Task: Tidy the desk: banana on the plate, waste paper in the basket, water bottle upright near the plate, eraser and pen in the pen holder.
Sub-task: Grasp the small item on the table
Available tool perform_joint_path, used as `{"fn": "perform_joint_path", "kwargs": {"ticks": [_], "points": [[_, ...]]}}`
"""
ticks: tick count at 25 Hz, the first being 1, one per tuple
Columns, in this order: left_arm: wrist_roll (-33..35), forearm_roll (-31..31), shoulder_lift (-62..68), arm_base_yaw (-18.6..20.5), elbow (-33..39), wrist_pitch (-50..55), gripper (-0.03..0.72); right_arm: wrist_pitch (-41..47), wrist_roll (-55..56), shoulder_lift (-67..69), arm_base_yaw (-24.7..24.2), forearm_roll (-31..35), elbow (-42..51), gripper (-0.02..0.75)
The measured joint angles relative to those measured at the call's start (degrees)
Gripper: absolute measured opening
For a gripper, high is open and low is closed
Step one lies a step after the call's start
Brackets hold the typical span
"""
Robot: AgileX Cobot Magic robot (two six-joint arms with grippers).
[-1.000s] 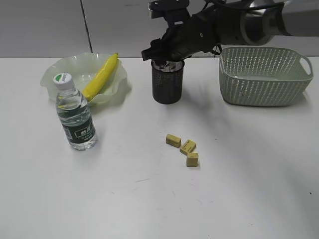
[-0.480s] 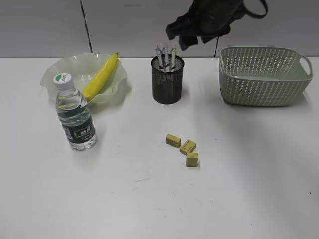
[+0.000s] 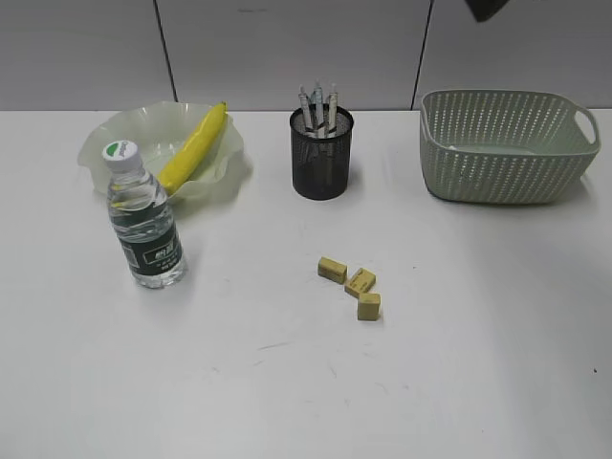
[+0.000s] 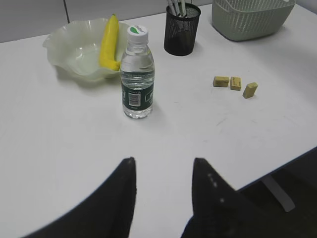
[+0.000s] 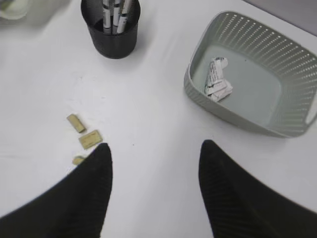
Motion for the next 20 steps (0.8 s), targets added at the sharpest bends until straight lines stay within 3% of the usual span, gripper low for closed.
{"fn": "perform_joint_path", "kwargs": {"ticks": [4, 20], "points": [[0.0, 0.0, 0.0, 0.0, 0.0, 0.0, 0.288, 1.2, -1.0, -10.6, 0.0, 1.4, 7.3, 0.448], [0.0, 0.6, 0.0, 0.0, 0.0, 0.0, 0.288, 0.7, -1.3, -63.4, 0.0, 3.2, 53.3, 0.448]]}}
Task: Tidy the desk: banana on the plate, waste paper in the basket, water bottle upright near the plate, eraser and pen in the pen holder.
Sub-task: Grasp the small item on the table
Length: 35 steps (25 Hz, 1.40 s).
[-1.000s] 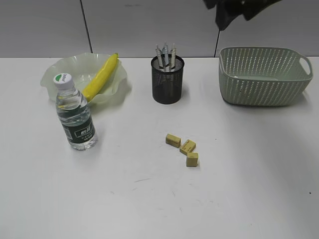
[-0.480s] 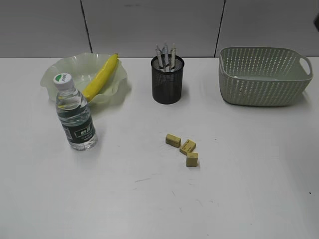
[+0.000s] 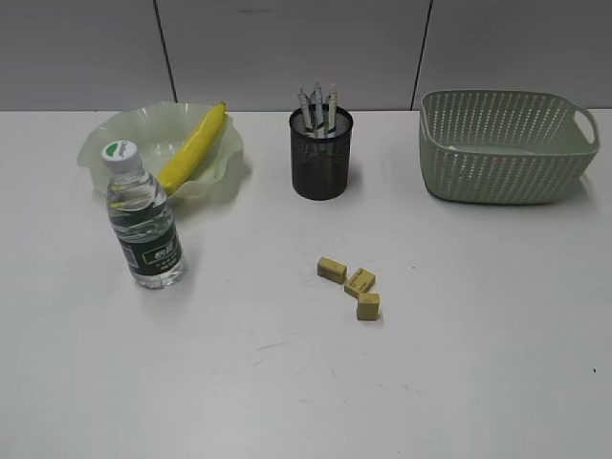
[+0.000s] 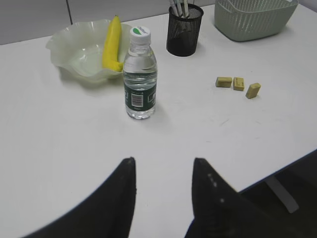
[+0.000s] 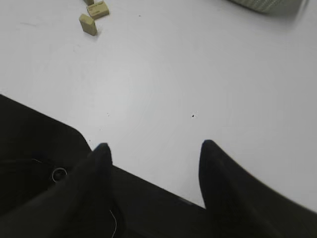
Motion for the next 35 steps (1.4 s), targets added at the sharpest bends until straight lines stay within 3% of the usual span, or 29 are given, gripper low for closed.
{"fn": "perform_joint_path", "kwargs": {"ticks": [8, 14, 22, 26, 35], "points": [[0.0, 0.2, 0.0, 0.0, 0.0, 0.0, 0.288, -5.4, 0.0, -24.8, 0.0, 0.4, 12.6, 0.448], [0.0, 0.3, 5.5, -0.1, -0.3, -1.0, 0.288, -7.0, -0.1, -27.9, 0.0, 1.3, 13.4, 0.448], [0.8, -0.7, 30.3, -0.1, -7.4, -16.7, 0.288, -7.0, -0.2, -27.9, 0.0, 1.4, 13.4, 0.448], [5.9, -1.5, 45.9, -0.1, -13.0, -22.2, 0.288, -7.0, -0.2, -27.9, 0.0, 1.4, 13.4, 0.448], [11.1, -2.9, 72.8, -0.4, -27.2, -26.8, 0.288, -7.0, -0.2, -27.9, 0.0, 1.5, 13.4, 0.449]]}}
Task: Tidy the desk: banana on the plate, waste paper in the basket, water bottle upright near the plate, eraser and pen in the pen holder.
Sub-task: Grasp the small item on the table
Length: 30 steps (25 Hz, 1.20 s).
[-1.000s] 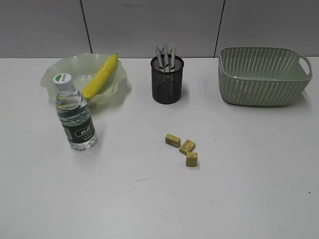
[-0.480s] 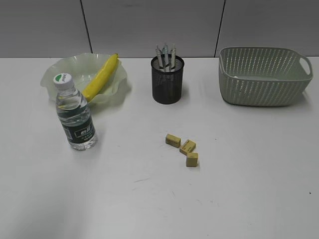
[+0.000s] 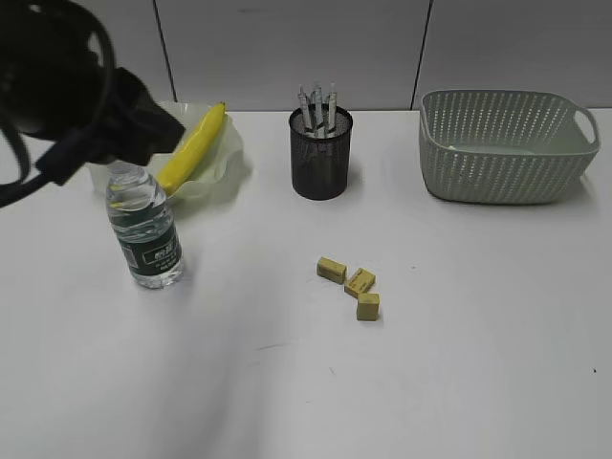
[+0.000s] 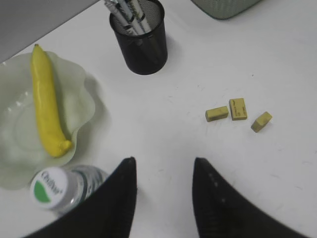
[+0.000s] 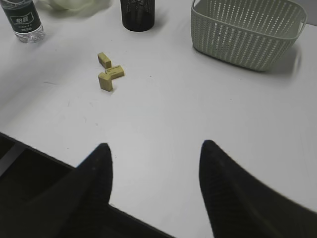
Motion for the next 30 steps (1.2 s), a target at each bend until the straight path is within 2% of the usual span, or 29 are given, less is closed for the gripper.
{"fn": "perform_joint_path", "kwargs": {"ticks": [6, 12, 18, 24, 30], "points": [[10.3, -0.9, 10.6, -2.9, -7.8, -0.7, 0.315, 0.0, 0.0, 0.0, 0.0, 0.0, 0.0, 0.449], [13.1, 0.0, 19.5, -3.0, -13.1, -5.8, 0.434, 0.0, 0.0, 0.0, 0.0, 0.0, 0.0, 0.449], [23.4, 0.5, 27.2, -3.0, -17.8, -6.7, 0.452, -0.1, 0.0, 0.0, 0.0, 0.0, 0.0, 0.449], [32.0, 0.0, 35.3, -3.0, -25.4, 2.9, 0.452, -0.1, 0.0, 0.0, 0.0, 0.0, 0.0, 0.449], [40.2, -3.6, 43.8, -3.0, -35.2, 14.3, 0.443, -0.1, 0.0, 0.0, 0.0, 0.0, 0.0, 0.449]]}}
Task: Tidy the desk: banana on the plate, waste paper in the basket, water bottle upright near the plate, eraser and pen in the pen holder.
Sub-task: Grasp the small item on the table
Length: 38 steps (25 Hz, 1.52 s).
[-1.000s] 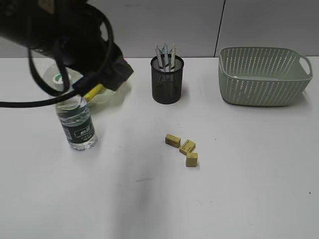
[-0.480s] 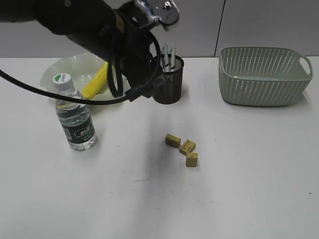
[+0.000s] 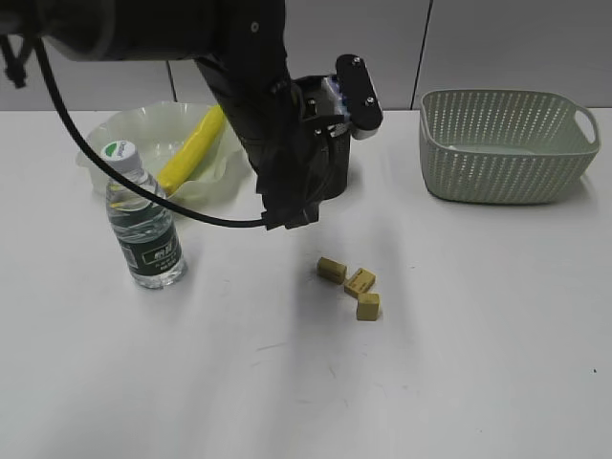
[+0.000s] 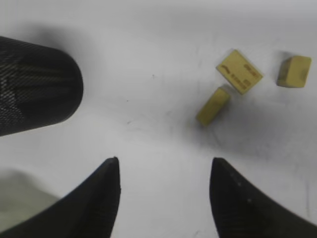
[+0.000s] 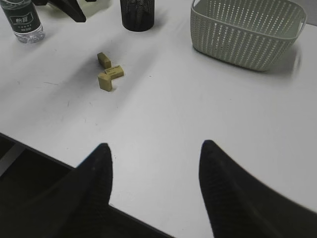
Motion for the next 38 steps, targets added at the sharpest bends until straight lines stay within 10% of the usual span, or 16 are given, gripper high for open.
{"fn": "perform_joint_path", "kwargs": {"ticks": [38], "points": [[11.8, -5.7, 16.3, -2.0, -7.2, 0.9, 0.255, 0.0, 0.0, 0.0, 0.0, 0.0, 0.0, 0.449]]}}
